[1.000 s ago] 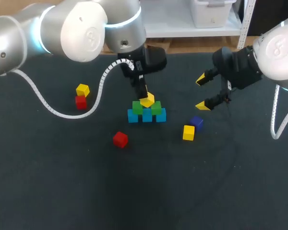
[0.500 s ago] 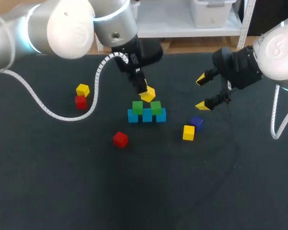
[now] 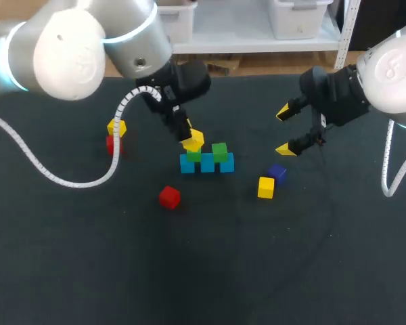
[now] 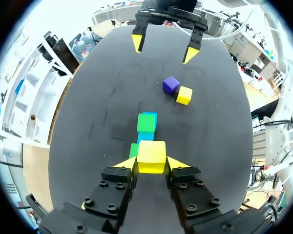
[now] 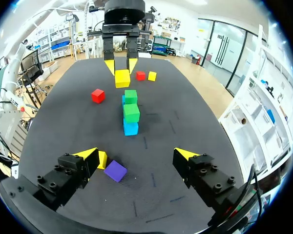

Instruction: Place the blue cubes, place green cubes on the blue cubes, place the yellow cubes on the green cubes, then place the red cubes on the yellow cubes, and place purple cube on the red cubes.

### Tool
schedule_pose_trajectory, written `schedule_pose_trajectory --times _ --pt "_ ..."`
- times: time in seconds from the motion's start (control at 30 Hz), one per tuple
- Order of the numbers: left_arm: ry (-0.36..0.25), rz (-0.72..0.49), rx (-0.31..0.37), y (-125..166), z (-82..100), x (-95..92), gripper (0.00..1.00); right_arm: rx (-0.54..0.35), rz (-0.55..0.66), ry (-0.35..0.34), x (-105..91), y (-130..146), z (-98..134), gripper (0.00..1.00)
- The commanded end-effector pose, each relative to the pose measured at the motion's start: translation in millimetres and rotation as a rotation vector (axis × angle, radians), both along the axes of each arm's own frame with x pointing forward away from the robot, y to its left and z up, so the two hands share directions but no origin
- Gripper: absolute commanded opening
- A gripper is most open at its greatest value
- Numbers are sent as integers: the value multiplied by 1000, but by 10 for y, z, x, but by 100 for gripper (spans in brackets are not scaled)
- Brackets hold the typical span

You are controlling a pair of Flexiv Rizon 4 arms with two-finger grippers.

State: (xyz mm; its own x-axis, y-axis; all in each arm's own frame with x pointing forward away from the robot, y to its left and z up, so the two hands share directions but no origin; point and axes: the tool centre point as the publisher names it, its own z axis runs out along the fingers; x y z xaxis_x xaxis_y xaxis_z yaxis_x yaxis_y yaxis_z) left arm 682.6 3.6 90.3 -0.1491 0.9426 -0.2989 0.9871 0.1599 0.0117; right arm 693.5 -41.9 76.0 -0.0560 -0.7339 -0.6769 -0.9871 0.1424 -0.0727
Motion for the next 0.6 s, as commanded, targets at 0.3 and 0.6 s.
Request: schedule_pose_trajectory --times 0.3,0.6 --pt "-9 88 -48 360 -101 29 0 3 2 -1 1 -4 -4 100" --pt "4 94 -62 342 -209 94 0 3 2 -1 1 -4 -4 100"
